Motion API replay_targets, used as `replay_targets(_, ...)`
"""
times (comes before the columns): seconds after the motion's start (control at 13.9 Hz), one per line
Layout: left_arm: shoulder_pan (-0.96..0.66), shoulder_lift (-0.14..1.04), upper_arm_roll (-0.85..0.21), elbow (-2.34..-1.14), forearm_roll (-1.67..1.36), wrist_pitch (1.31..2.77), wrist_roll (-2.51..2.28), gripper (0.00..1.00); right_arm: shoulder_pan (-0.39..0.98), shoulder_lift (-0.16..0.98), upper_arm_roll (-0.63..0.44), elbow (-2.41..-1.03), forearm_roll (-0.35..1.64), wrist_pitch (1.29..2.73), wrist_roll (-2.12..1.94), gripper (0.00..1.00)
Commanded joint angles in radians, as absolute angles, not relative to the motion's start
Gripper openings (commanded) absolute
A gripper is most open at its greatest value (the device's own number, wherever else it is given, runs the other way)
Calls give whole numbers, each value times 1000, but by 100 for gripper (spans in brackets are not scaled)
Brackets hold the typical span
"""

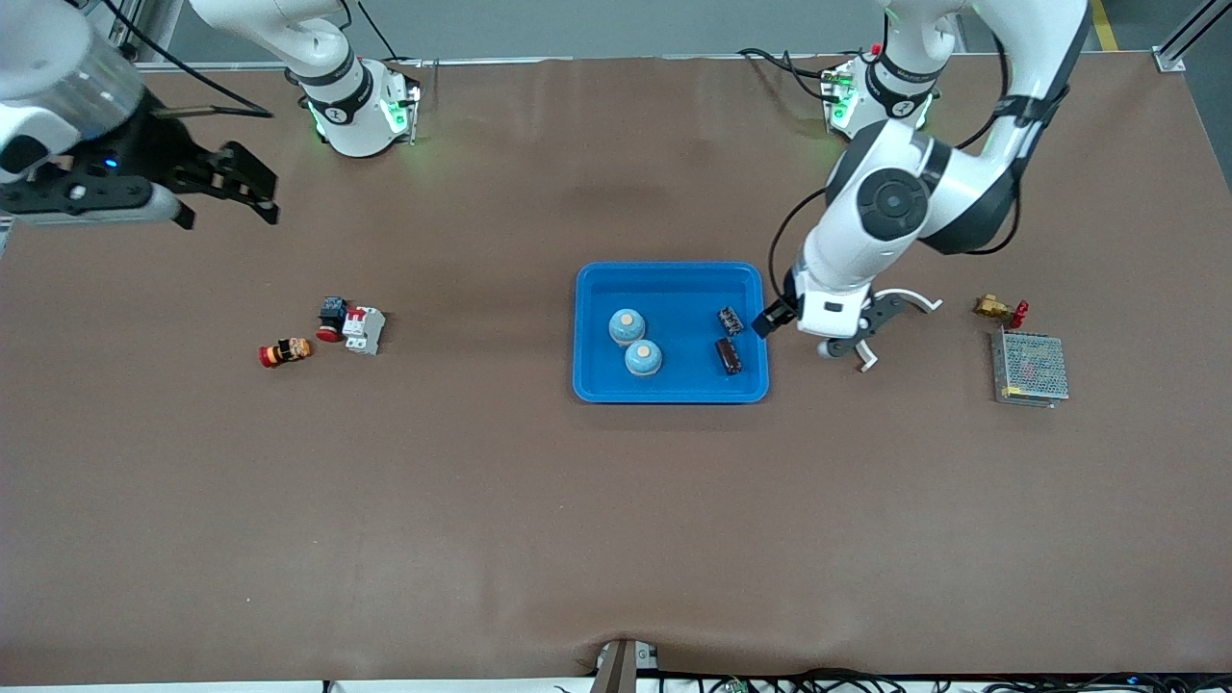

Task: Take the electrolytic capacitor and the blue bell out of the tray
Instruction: 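Reach the left gripper to the brown capacitors in the blue tray, then grasp a capacitor with the left gripper while the right gripper reaches the bells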

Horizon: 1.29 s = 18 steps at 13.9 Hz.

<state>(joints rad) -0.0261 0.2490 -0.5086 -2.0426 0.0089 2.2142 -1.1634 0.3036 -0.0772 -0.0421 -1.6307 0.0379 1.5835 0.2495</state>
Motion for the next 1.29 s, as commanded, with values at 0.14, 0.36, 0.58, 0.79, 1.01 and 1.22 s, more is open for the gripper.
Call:
replay_targets(0.14,-74,290,-511,-2173,6,2416,-1210,79,423,15,-51,-1595,51,1661,397,100)
replay_targets(0.36,-77,342,-511,-2187,40,2459,-1212,75,482,66,-51,-1595,49,1719,460,100)
replay_targets(0.58,-95,396,-511,-2180,119,2468,-1261,71,523,116,-51,-1595,49,1782,526,100)
replay_targets(0.79,-104,434,-511,-2175,170,2502,-1315,69,564,165,-51,-1595,49,1844,567,100)
replay_targets(1.01,-106,460,-509,-2174,173,2526,-1315,68,629,231,-51,-1595,49,1917,642,100)
replay_targets(1.22,-106,478,-508,-2174,179,2534,-1315,64,675,293,-51,-1595,46,1977,661,100)
